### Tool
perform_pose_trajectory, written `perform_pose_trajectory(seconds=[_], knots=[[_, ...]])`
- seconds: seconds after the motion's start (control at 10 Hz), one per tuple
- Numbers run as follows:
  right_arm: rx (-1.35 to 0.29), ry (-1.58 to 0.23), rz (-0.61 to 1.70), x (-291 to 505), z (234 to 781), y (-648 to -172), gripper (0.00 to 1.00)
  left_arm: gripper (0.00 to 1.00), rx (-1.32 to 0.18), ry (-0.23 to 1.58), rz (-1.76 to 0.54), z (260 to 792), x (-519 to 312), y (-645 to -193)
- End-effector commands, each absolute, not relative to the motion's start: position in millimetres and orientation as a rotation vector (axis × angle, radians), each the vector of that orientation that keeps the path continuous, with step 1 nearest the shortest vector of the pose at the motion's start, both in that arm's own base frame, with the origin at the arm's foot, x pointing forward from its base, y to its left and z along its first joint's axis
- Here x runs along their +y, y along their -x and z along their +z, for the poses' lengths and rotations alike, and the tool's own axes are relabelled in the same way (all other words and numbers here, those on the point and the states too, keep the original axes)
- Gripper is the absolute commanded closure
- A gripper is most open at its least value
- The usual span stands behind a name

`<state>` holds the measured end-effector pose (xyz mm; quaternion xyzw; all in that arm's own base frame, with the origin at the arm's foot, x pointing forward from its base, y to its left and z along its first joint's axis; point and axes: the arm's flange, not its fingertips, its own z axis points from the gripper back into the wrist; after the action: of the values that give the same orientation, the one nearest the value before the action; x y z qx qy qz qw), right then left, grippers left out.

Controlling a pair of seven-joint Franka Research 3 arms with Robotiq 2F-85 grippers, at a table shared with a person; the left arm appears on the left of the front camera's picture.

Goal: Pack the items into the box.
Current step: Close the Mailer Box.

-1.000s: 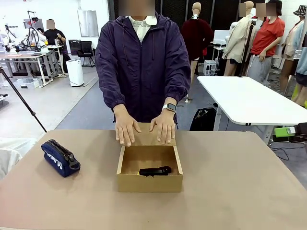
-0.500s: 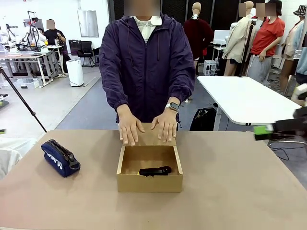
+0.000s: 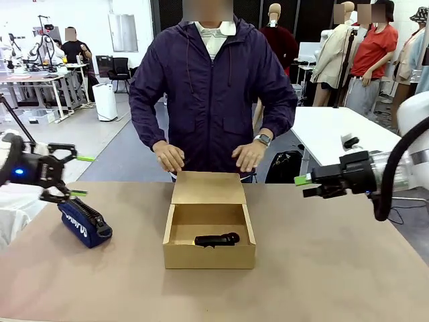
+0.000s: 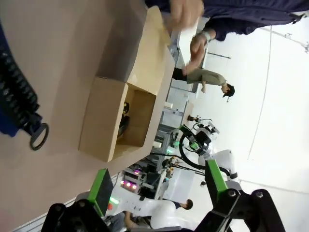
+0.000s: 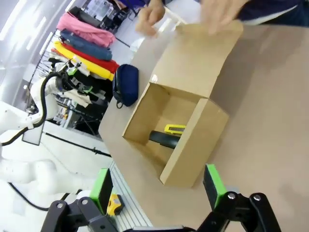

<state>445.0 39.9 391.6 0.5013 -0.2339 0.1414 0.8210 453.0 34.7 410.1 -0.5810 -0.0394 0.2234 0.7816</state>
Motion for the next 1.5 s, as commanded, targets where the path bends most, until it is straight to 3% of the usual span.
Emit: perform_pose_trajectory(seconds=[0.0, 0.5, 0.9, 1.4], knots=[[-0.539, -1.051, 0.298, 29, 403, -435, 0.00, 0.00, -0.119, 1.232, 0.464, 425, 53, -444], [-0.535, -1.058, 0.298, 29, 404, -442, 0.00, 0.00, -0.123, 1.233, 0.473, 422, 52, -447], [-0.393, -1.025, 0.263, 61, 402, -495, 0.00, 0.00, 0.006, 1.136, 0.468, 445, -3, -541], [-0.284, -0.983, 0.202, 108, 364, -570, 0.00, 0.00, 0.074, 1.080, 0.445, 391, -79, -617]])
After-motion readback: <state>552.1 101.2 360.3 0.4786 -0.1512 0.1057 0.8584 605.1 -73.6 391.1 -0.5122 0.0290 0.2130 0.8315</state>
